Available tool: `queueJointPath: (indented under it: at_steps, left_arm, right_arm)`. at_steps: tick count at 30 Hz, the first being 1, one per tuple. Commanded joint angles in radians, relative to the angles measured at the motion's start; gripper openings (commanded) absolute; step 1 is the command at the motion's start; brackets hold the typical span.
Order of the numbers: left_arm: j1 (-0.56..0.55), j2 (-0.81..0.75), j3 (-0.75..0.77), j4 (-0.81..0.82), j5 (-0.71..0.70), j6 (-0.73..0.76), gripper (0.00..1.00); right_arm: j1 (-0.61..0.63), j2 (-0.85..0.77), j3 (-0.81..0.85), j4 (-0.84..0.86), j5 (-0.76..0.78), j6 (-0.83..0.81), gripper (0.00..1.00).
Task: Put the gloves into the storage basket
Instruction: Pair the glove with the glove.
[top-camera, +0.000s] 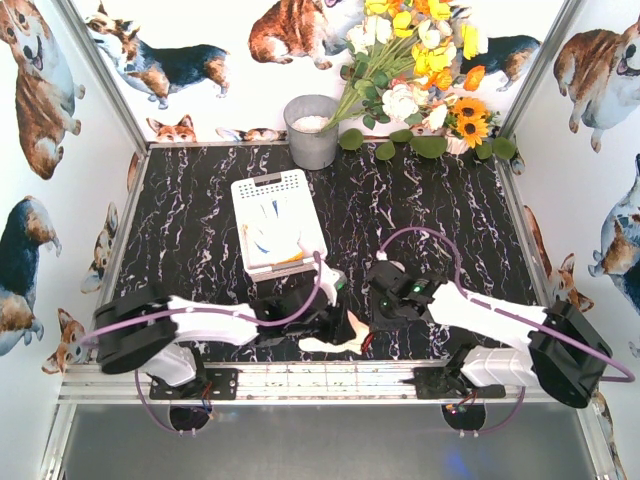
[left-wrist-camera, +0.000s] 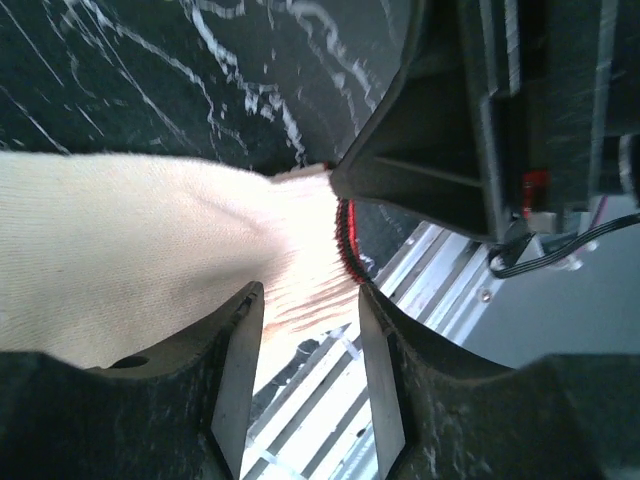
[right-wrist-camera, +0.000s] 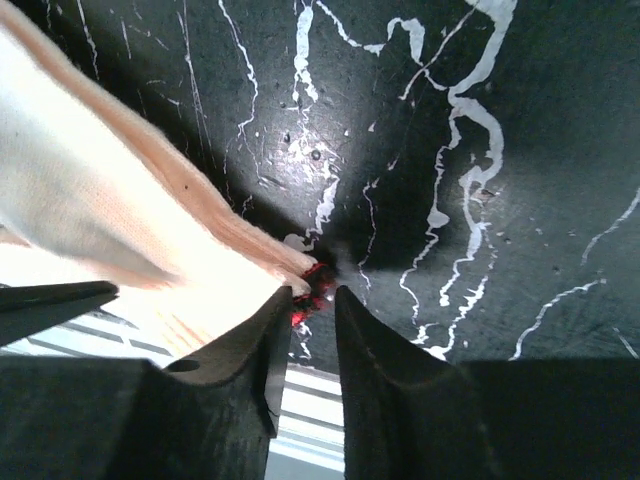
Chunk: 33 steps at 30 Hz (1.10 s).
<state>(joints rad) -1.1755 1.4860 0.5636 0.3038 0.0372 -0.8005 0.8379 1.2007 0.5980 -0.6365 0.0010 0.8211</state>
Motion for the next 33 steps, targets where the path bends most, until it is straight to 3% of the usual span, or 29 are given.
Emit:
queueJointPath:
  at_steps: [1, 4, 9, 15, 23, 33]
  left_arm:
    - [-0.006, -0.138, 0.051, -0.140, -0.142, 0.017, 0.40]
    - [-0.001, -0.207, 0.068, -0.263, -0.240, -0.018, 0.43]
    - [0.011, -0.262, 0.054, -0.405, -0.323, -0.133, 0.43]
    - [0.018, -0.326, -0.051, -0.381, -0.361, -0.289, 0.42]
    - [0.062, -0.289, -0.116, -0.289, -0.290, -0.297, 0.29]
    - [0.204, -0.154, -0.134, -0.108, -0.172, -0.149, 0.23]
  right_arm:
    - [-0.013, -0.073, 0.062, -0.058, 0.019, -0.029, 0.32]
    - [-0.044, -0.112, 0.084, -0.061, -0.013, -0.075, 0.39]
    - [-0.165, -0.089, 0.049, 0.065, -0.242, -0.142, 0.49]
    - [-0.186, 0.110, 0.079, 0.135, -0.386, -0.222, 0.51]
    - [-0.187, 0.301, 0.134, 0.184, -0.411, -0.276, 0.43]
    - [-0.186, 0.223, 0.006, 0.151, -0.442, -0.203, 0.31]
